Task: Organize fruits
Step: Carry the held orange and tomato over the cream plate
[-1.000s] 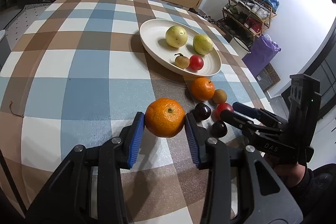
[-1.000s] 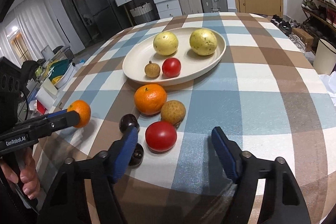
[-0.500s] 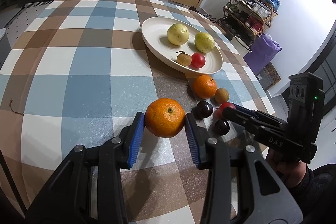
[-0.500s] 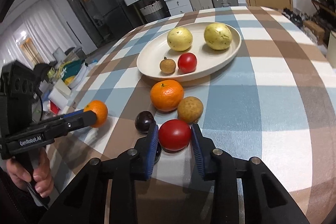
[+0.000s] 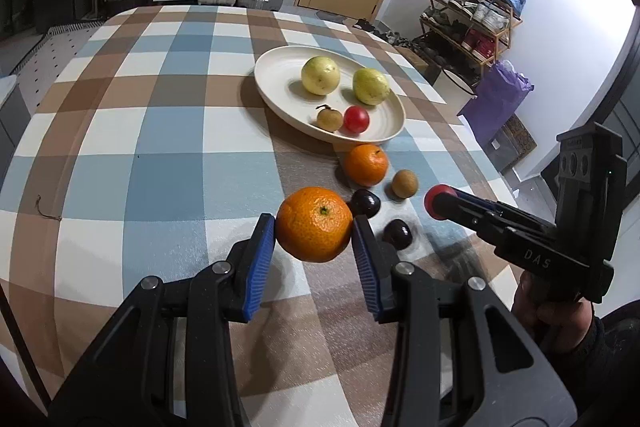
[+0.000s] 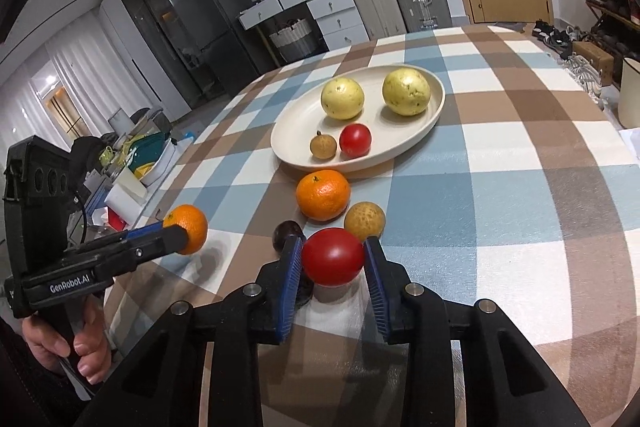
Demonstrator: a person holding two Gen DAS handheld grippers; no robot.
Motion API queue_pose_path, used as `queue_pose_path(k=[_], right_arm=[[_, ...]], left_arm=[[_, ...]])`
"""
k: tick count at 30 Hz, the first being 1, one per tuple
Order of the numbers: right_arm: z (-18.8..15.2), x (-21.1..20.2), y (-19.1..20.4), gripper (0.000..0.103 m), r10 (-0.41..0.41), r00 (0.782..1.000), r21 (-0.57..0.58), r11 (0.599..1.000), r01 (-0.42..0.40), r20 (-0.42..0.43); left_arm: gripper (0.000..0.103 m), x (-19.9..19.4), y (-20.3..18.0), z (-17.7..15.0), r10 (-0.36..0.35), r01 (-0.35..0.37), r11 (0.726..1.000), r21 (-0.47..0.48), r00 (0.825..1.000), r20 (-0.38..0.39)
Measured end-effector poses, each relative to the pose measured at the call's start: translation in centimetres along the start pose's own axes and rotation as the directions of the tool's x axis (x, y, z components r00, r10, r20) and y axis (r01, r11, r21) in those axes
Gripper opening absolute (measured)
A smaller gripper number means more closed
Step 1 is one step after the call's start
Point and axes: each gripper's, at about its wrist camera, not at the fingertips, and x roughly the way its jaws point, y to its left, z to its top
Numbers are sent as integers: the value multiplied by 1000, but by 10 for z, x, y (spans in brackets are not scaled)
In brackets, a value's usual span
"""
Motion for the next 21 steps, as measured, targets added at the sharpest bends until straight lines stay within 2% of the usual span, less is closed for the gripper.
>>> queue_pose_path(k=[12,21], right_arm=[[13,-43,26,32,28,996,-72,997,-22,89],[34,-58,46,32,71,990,-126,991,-56,118]], left_arm=[[36,-39,-19,-1,-15,12,999,45,998,62],[36,-50,-20,23,-30,27,999,37,996,88]])
